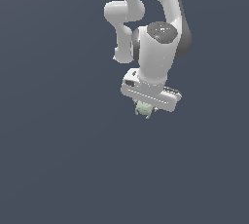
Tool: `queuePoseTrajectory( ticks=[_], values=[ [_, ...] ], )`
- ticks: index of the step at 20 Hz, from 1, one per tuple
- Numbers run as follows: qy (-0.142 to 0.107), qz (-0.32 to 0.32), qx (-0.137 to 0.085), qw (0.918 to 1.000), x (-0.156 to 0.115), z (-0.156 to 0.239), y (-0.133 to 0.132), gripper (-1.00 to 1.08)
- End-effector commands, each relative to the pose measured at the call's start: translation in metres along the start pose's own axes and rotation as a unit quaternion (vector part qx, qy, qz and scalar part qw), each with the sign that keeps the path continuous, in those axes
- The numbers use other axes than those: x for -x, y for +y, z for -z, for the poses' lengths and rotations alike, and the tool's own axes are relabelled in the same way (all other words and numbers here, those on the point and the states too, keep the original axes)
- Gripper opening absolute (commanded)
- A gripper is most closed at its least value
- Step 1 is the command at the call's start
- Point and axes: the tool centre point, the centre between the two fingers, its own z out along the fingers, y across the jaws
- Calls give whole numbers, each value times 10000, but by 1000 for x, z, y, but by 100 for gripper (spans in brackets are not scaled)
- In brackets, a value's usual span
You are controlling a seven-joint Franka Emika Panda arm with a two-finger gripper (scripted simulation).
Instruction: Pick up the object and move it to a goal position.
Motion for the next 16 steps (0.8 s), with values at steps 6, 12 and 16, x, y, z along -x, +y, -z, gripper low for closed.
queuePoseTrajectory(
  ticks=[6,12,16],
  values=[
    [-6,2,6,10000,-28,33,-6,-100],
    [-6,2,6,10000,-39,45,-9,-100],
    [-6,2,6,10000,-42,47,-9,-100]
  ],
)
